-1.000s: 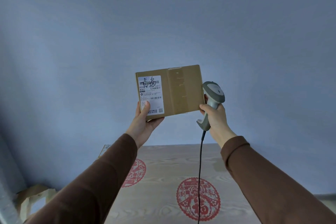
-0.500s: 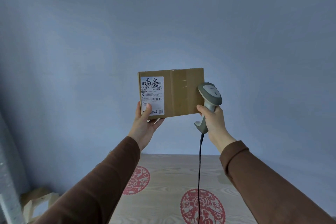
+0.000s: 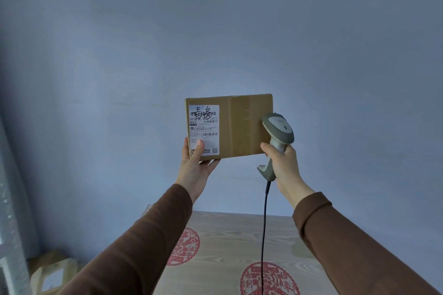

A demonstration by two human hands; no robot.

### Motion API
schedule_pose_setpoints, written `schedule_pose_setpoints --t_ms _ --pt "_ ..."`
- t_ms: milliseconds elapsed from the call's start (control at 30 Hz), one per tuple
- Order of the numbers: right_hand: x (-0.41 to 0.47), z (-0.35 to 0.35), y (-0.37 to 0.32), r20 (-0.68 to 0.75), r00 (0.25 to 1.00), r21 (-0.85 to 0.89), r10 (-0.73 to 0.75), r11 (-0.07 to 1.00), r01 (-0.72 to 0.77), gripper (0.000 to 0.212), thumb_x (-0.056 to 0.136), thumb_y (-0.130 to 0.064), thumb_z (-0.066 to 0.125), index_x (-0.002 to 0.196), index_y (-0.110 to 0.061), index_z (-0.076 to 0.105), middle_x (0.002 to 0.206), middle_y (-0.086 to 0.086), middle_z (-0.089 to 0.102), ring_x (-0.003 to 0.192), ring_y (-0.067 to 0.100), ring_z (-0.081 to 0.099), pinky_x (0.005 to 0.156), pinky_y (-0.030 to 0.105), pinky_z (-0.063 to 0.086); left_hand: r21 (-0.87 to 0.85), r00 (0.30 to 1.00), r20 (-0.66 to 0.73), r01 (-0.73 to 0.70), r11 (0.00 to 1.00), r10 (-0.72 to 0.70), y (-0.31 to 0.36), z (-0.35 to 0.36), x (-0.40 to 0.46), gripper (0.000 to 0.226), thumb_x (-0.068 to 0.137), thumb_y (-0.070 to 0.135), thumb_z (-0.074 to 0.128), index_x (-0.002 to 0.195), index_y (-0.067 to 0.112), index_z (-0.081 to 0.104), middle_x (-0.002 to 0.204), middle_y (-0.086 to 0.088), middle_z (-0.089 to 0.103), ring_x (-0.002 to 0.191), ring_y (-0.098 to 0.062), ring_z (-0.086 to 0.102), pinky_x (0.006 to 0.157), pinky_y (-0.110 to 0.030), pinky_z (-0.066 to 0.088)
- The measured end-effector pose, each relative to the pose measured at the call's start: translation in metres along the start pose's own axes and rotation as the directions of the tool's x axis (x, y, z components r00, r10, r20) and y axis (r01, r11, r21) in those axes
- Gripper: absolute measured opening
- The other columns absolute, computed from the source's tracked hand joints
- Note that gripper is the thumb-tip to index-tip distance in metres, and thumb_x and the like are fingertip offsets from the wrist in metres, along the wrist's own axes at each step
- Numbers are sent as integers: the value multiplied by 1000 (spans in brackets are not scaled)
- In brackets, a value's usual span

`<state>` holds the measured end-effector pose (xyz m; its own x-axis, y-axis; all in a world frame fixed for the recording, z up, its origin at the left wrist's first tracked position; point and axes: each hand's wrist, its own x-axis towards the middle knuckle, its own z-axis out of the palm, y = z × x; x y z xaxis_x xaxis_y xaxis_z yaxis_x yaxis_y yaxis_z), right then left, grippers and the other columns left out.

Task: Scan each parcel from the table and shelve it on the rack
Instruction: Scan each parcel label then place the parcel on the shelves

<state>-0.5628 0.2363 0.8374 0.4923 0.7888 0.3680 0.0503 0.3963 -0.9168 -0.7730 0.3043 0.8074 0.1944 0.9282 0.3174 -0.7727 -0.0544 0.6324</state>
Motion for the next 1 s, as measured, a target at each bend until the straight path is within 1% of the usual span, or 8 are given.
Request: schedule_pose_setpoints --t_ms 300,433,567,767,833,900,933,1000 --pt "-10 6 -8 6 998 3 -55 999 55 17 93 -18 71 110 -17 65 93 2 57 86 18 54 60 19 51 -46 999 -38 -1 999 -1 -6 -3 7 62 99 26 69 155 32 41 147 -12 59 128 -33 65 103 -52 56" --pt "-24 20 -13 -4 972 -49 -237 970 236 29 90 -13 73 110 -30 61 103 -2 65 89 2 62 70 15 53 -66 998 -57 4 998 -8 -12 -4 11 67 98 26 70 157 35 38 147 -12 60 127 -33 65 105 -54 54" --pt "-42 43 -23 126 977 -80 -171 980 181 6 92 -18 70 95 -16 66 75 2 64 66 13 61 67 30 52 -61 998 -56 4 998 -7 -19 -4 15 70 99 26 69 158 38 34 147 -12 60 129 -34 64 107 -55 52" --pt "-55 71 -28 223 967 -91 -127 984 150 17 94 -27 71 104 -15 63 66 -5 59 52 7 54 53 22 47 -58 999 -54 -9 998 6 -26 -6 21 69 101 26 68 158 42 32 148 -15 58 127 -32 63 109 -50 51" --pt "-59 78 -28 225 967 -75 -123 987 143 20 95 -29 71 108 -16 63 68 -5 60 52 5 54 52 21 47 -33 999 -50 -18 999 16 -27 -5 22 68 101 28 67 157 43 32 149 -15 58 114 -30 65 103 -49 53" --pt "-62 83 -29 223 967 -67 -121 988 139 25 94 -31 72 113 -17 63 72 -6 62 56 6 57 54 21 48 -9 998 -55 -28 1000 27 -27 -5 22 68 101 30 67 157 43 32 143 -17 59 96 -24 65 81 -40 64" --pt "-63 85 -29 222 967 -70 -123 987 142 27 94 -32 72 115 -17 63 75 -6 62 59 7 58 56 22 48 -4 998 -59 -31 1000 31 -27 -5 22 68 101 31 68 157 42 32 141 -20 59 90 -21 64 68 -34 62" --pt "-64 87 -30 222 968 -68 -118 988 136 29 94 -33 72 117 -19 63 78 -6 63 63 8 60 58 21 49 5 997 -64 -35 999 36 -26 -6 23 68 100 32 68 157 40 33 146 -24 56 88 -20 63 60 -30 57"
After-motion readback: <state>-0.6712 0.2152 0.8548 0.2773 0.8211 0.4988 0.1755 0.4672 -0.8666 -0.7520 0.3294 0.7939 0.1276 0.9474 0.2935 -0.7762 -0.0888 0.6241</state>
